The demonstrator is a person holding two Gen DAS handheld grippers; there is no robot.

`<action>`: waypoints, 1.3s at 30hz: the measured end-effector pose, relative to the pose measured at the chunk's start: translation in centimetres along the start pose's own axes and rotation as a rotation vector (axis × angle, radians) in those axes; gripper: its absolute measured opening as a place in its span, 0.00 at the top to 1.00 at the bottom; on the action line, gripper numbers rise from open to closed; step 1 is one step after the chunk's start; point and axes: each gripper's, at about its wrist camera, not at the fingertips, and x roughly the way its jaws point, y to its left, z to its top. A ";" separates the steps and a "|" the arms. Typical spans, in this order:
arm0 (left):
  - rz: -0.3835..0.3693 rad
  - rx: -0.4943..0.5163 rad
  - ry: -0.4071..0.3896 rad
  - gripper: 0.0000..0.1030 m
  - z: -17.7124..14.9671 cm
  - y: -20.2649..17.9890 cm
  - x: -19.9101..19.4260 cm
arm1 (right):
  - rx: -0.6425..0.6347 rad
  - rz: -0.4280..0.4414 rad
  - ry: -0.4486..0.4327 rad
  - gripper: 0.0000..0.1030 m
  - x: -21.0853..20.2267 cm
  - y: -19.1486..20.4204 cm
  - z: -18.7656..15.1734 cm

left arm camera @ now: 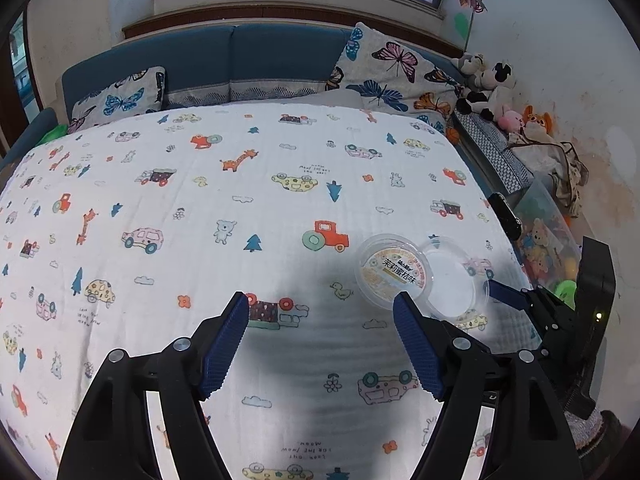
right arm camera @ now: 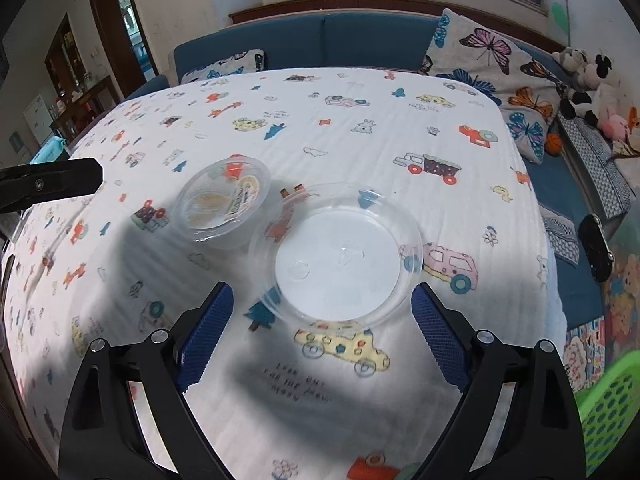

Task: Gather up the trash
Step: 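Grasp the clear round lid with the right tool while the left tool grasps the labeled food tub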

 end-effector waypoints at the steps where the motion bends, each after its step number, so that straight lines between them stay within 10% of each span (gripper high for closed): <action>1: -0.001 0.000 0.003 0.30 0.0 0.0 0.2 | 0.000 -0.001 0.002 0.12 0.2 0.0 0.0; 39: -0.021 0.210 0.055 0.13 0.5 -6.3 6.4 | 0.026 -0.045 -0.021 0.15 -2.8 -1.9 -2.3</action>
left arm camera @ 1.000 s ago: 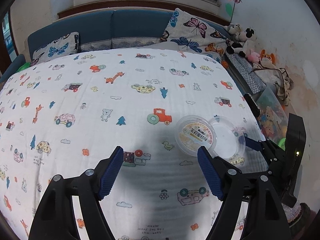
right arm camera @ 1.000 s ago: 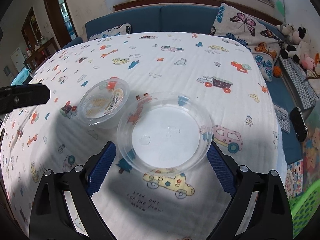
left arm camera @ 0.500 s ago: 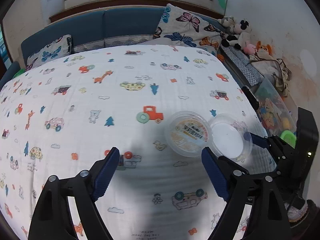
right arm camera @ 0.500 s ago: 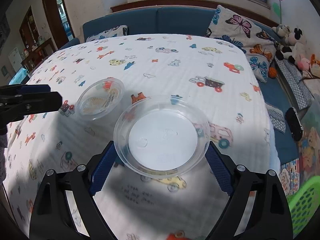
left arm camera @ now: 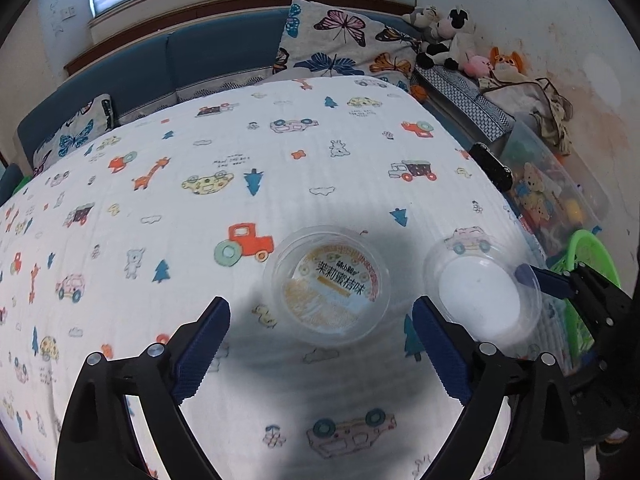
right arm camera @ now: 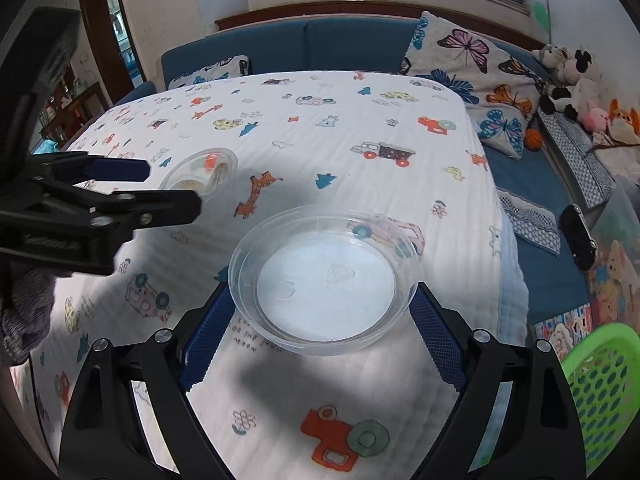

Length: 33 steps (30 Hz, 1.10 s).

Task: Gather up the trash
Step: 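Grasp the clear round lid with the right tool while the left tool grasps the labeled food tub, then carry the lid and food tub over the green basket and open both tools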

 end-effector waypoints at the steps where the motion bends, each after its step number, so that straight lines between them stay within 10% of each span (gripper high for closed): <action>1: -0.001 0.000 0.002 0.13 0.1 0.0 0.3 | 0.001 0.001 0.001 0.15 0.0 -0.1 -0.1; 33: -0.020 0.012 -0.045 0.36 0.4 -0.8 0.3 | 0.018 0.003 -0.010 0.15 -1.5 -0.1 -1.1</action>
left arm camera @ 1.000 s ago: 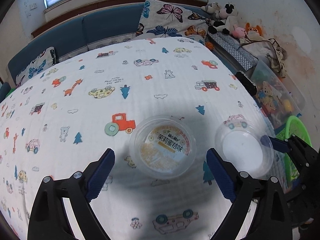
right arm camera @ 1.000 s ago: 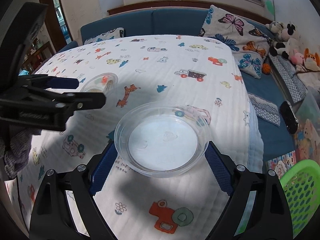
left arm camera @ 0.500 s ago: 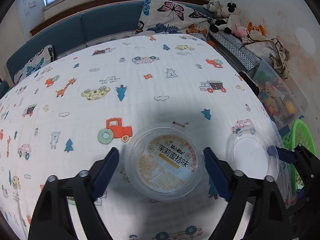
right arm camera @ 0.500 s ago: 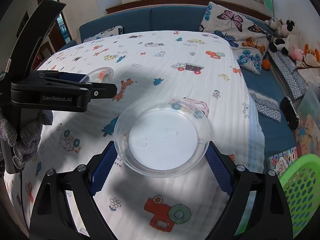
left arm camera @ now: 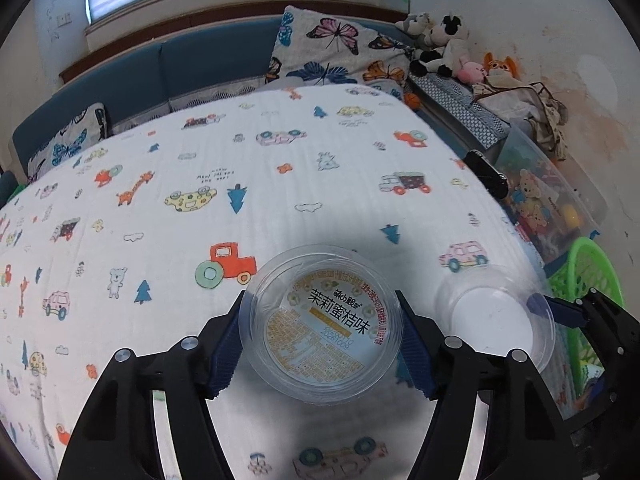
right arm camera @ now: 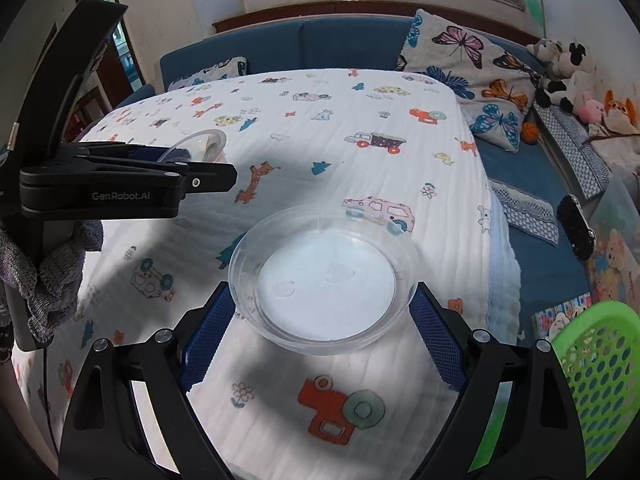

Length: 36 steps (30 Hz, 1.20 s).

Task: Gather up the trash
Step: 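Carry the lid and food tub over the green basket and open both tools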

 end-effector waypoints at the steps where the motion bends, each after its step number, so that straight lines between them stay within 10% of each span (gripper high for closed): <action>1: -0.002 -0.001 -0.003 0.36 -0.1 -0.1 -0.4 | 0.001 0.001 -0.003 0.15 -0.3 0.1 -0.1; 36: -0.061 0.016 -0.109 0.36 -7.2 -4.8 -12.8 | 0.047 -0.019 -0.081 0.18 -11.0 3.4 -8.2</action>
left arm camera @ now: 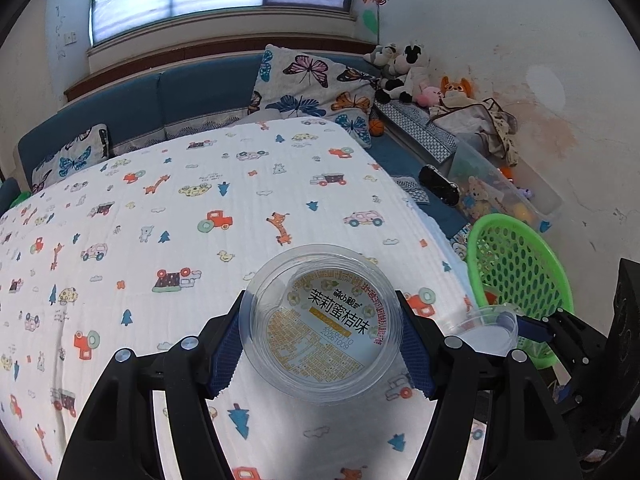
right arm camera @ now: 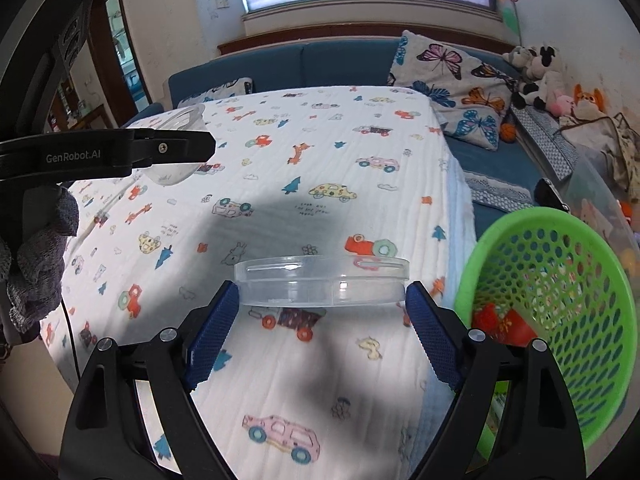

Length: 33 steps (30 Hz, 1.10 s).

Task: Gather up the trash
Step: 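Carry the lid and food tub over the green basket and open both tools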

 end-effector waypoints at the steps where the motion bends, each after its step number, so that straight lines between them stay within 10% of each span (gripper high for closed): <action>1: -0.003 0.002 -0.001 0.36 0.0 -0.2 -0.1 | 0.007 -0.005 -0.005 0.18 -0.4 -0.2 -0.1; 33: -0.138 0.156 -0.002 0.36 2.0 -13.4 0.4 | 0.232 -0.289 -0.057 0.18 -8.8 -14.2 -3.6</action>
